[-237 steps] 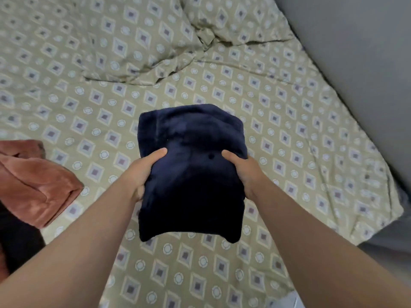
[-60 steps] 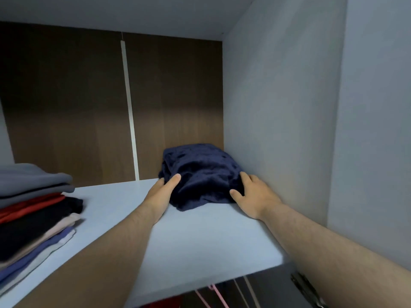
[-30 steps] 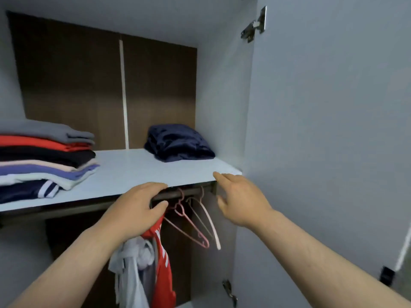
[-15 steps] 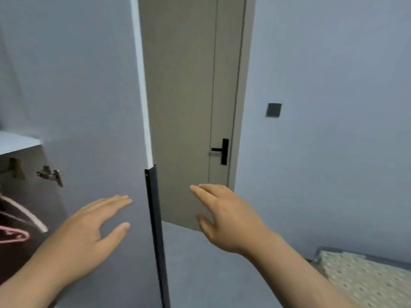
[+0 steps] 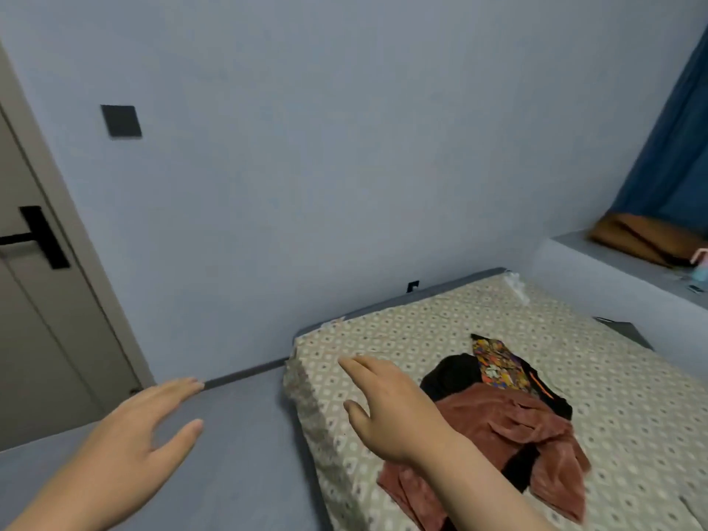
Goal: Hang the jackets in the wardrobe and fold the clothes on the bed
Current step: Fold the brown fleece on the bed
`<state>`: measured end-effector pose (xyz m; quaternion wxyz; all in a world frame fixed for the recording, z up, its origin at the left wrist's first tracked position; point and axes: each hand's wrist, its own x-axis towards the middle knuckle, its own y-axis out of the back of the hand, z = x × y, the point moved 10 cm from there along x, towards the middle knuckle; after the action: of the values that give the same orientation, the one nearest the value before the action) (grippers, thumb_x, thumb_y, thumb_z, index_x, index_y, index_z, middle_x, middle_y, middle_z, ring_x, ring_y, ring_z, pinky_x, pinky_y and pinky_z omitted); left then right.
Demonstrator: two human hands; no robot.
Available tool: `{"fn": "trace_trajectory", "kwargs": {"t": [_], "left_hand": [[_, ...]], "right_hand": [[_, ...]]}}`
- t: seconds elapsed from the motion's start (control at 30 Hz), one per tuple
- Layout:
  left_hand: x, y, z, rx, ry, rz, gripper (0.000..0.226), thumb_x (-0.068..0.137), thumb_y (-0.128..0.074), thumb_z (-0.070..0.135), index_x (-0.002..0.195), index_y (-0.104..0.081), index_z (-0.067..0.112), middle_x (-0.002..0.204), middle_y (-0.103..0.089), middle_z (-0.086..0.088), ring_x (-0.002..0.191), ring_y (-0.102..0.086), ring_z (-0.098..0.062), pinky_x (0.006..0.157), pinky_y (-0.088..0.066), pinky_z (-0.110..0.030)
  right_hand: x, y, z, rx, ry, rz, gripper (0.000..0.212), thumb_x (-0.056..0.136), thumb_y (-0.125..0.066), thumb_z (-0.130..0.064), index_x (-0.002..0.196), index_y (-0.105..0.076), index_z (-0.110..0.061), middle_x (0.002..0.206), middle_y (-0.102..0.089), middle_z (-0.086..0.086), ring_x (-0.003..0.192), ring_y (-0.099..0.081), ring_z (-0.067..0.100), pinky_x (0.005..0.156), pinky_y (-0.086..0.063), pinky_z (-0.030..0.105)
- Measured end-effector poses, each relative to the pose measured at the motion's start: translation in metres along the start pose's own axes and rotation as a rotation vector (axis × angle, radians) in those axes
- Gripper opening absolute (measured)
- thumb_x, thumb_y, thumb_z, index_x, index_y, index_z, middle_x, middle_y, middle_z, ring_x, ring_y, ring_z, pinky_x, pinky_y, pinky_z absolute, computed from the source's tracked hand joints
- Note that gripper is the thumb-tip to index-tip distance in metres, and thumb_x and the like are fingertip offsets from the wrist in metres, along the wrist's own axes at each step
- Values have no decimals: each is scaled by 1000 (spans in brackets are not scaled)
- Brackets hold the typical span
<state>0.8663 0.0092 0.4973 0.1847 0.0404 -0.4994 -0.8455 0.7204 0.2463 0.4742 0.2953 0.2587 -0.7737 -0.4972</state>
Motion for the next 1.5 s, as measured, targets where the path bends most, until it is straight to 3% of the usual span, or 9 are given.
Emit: {"fn": "trace_trajectory", "kwargs": {"t": [0.2,0.43,0.63,0.8,0.9,1.03,1.27,1.37,1.5], "left_hand": [[63,-131,96,9,-99,-214,44,86,-74,22,129,-64,23,135,-58,8,126,-52,-11,106,-31,-23],[118,-242,180,-2,-294,-417,46,91,-68,32,136,-57,27,143,-52,10,134,-45,-8,111,-28,-21],[174,-323,214,56,-422,-536,52,97,-54,45,146,-44,30,154,-39,11,142,-33,-7,114,-21,-19],[193,-385,220,37,-426,-642,52,99,-52,40,148,-44,26,154,-40,9,142,-35,-8,110,-24,-17],[196,-405,210,14,-390,-683,49,98,-54,39,145,-47,27,150,-45,11,136,-39,-5,100,-28,-12],[207,-409,189,39,-331,-708,48,98,-56,35,143,-50,23,148,-49,7,136,-43,-10,106,-29,-19],[242,-420,150,-22,-120,-646,45,98,-56,33,142,-51,22,147,-50,5,134,-46,-13,109,-34,-26],[233,-462,115,-99,46,-650,46,99,-53,35,143,-49,25,149,-47,7,135,-44,-11,110,-32,-27],[190,-550,51,-265,387,-629,38,97,-56,36,135,-58,28,138,-56,9,127,-52,-12,104,-38,-27]], "right_hand": [[-72,16,159,-16,-279,-16,62,97,-48,-38,155,-28,-27,154,-38,-5,140,-34,17,113,-30,30],[-133,31,265,4,-543,26,61,96,-49,-39,153,-32,-28,152,-40,-8,139,-35,15,113,-31,29],[-155,35,331,-133,-737,44,65,94,-52,-37,154,-31,-27,148,-44,-8,134,-41,17,109,-35,28],[-164,22,364,-144,-807,-22,62,92,-55,-32,150,-36,-28,135,-53,-7,122,-49,19,96,-43,29],[-162,12,382,-134,-847,-63,63,91,-57,-33,150,-36,-30,134,-53,-8,122,-50,19,96,-45,31],[-142,-8,402,-139,-821,-156,58,90,-56,-31,146,-42,-25,129,-56,-3,117,-52,22,91,-46,31],[-97,-66,454,-110,-703,-267,64,91,-59,-35,150,-36,-30,139,-51,-5,129,-48,21,100,-44,32],[-77,-129,476,-104,-573,-429,66,90,-59,-34,151,-34,-35,142,-49,-9,127,-48,20,98,-46,32],[-49,-258,493,-98,-276,-687,56,88,-56,-36,142,-43,-26,133,-53,-3,124,-50,24,99,-45,35]]}}
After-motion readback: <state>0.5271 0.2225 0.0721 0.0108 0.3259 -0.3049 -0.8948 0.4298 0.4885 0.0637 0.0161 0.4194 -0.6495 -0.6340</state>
